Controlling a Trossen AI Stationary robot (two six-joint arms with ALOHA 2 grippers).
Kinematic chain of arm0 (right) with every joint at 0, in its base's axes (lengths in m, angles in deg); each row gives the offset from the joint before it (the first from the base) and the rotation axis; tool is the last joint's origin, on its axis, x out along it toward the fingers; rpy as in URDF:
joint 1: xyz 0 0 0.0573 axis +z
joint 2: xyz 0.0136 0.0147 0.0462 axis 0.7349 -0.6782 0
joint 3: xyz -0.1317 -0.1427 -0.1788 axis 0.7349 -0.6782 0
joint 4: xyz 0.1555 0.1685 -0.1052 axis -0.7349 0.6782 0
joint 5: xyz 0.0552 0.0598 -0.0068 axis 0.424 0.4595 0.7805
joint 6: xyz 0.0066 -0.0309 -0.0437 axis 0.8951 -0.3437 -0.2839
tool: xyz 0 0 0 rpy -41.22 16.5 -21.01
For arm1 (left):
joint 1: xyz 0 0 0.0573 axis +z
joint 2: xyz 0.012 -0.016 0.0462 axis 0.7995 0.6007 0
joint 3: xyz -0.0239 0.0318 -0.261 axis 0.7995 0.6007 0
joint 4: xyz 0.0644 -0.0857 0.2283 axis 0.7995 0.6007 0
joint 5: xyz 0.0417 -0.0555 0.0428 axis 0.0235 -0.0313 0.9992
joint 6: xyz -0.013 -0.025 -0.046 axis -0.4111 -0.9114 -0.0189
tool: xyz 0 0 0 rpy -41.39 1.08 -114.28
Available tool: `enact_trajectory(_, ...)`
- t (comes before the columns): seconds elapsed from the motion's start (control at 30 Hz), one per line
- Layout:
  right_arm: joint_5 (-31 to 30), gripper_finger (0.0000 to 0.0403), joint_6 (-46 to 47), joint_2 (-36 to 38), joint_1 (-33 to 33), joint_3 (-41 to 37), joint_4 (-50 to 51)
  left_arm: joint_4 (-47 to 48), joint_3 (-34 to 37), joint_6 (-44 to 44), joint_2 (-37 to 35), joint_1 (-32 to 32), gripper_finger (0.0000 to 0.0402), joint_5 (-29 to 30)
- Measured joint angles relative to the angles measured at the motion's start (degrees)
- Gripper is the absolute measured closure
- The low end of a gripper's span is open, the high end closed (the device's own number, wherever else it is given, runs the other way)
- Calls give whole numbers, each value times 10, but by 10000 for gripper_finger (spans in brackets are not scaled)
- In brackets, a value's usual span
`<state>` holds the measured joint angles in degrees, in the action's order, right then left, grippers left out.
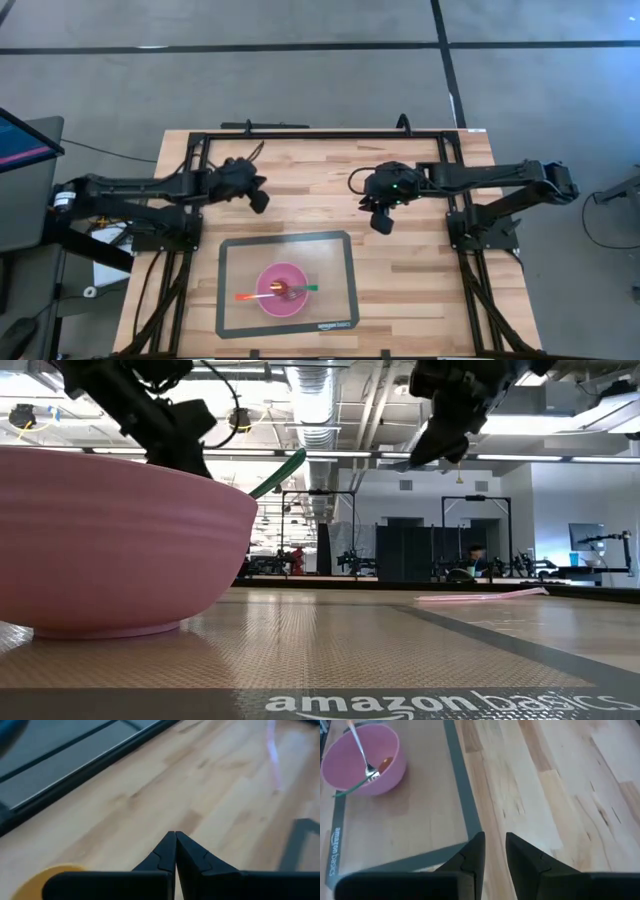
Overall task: Pick & Place Utensil
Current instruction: Put the yellow cup on the transparent mat to the top left of the pink bowl
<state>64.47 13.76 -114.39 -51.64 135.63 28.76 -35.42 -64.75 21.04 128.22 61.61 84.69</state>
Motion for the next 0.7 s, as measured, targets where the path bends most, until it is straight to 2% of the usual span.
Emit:
enact_trajectory(0.2,0,332,0,-7,0,0,-10,17,0,44,0,52,395,-3)
enact_trajectory(0.37,0,332,0,-7,0,0,-24,21,0,46,0,91,395,-60)
enact_trajectory(0.53,0,332,0,-7,0,0,-25,41,0,47,0,121,395,-71)
enact_trajectory(0.7,0,332,-3,-7,0,0,-26,53,0,61,0,142,364,-77)
